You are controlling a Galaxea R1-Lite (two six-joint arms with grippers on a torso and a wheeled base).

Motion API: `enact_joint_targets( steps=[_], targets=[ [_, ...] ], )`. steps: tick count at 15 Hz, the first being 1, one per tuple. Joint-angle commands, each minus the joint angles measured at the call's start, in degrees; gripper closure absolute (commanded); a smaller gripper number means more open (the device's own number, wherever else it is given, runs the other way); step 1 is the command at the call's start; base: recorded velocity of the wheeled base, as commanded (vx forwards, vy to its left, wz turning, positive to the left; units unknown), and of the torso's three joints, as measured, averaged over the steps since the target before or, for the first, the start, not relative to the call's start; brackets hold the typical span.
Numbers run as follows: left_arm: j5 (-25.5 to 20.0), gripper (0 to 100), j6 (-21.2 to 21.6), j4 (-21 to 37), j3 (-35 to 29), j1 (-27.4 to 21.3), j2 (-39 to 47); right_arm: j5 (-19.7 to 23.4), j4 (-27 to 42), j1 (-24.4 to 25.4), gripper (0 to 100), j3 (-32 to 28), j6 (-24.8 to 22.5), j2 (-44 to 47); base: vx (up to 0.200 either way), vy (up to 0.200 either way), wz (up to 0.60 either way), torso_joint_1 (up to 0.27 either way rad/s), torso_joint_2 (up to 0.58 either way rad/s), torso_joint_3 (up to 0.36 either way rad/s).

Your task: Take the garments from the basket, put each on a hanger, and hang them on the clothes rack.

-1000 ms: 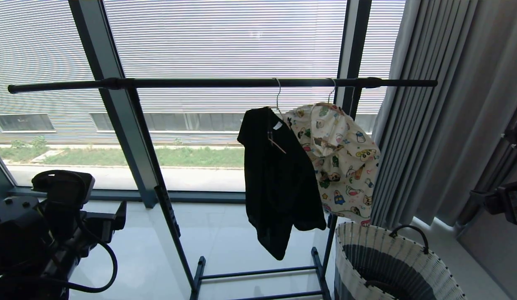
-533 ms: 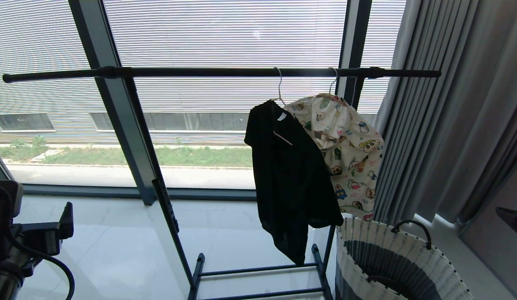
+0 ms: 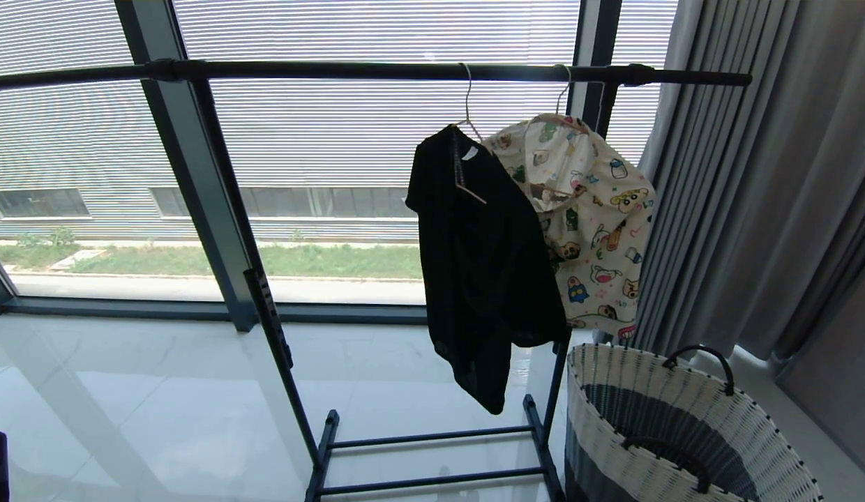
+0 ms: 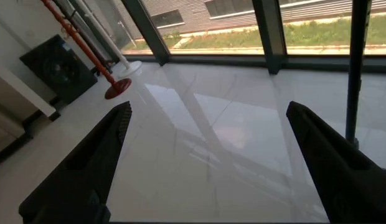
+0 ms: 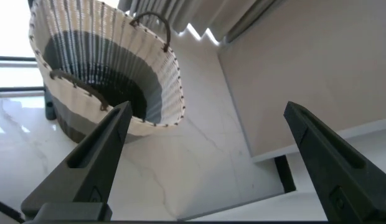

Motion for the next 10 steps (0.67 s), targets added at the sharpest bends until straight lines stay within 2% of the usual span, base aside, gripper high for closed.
enact_joint_targets(
  steps=[1,3,4,5,7,8,9,10],
  targets=[
    [0.64,0,0.1,25.5,-6.12,1.33,-27.37,0.06,1.67,-7.26,0,8.47,-3.94,-16.19,0.0,0.0,0.0,-0.183,0.48,0.281],
    [0.64,0,-0.08,33.93,-8.06,1.33,-33.96,0.06,6.94,-9.89,0,9.79,-4.65,-23.4,0.0,0.0,0.0,-0.181,0.47,0.286],
    [0.55,0,-0.43,35.87,-8.32,1.33,-35.37,0.06,9.31,-10.68,0,10.58,-4.73,-27.71,0.0,0.0,0.0,-0.159,0.45,0.281],
    [0.47,0,-1.4,35.78,-8.32,1.33,-35.37,0.15,10.28,-10.77,0,12.61,-4.82,-33.16,0.0,0.0,0.0,-0.159,0.46,0.29],
    [-0.94,0,-2.98,35.52,-8.5,0.01,-36.34,1.03,6.76,-13.76,0,15.24,-3.68,-34.74,0.0,0.0,0.0,-0.112,0.35,0.227],
    [-6.04,0,-2.89,35.34,-8.23,-1.75,-39.77,5.86,5.53,-15.34,0,16.21,-5.09,-37.46,0.0,0.0,0.0,-0.046,0.15,0.09],
    [-11.75,0,-3.33,34.64,-8.32,-1.58,-39.68,10.35,4.65,-15.96,0,16.56,-5.35,-38.69,0.0,0.0,0.0,-0.022,0.09,0.051],
    [-17.99,0,-3.94,32.18,-7.88,-1.58,-39.68,11.05,0.08,-15.96,0,17.62,-3.5,-38.69,0.0,0.0,0.0,-0.012,0.06,0.032]
  ],
)
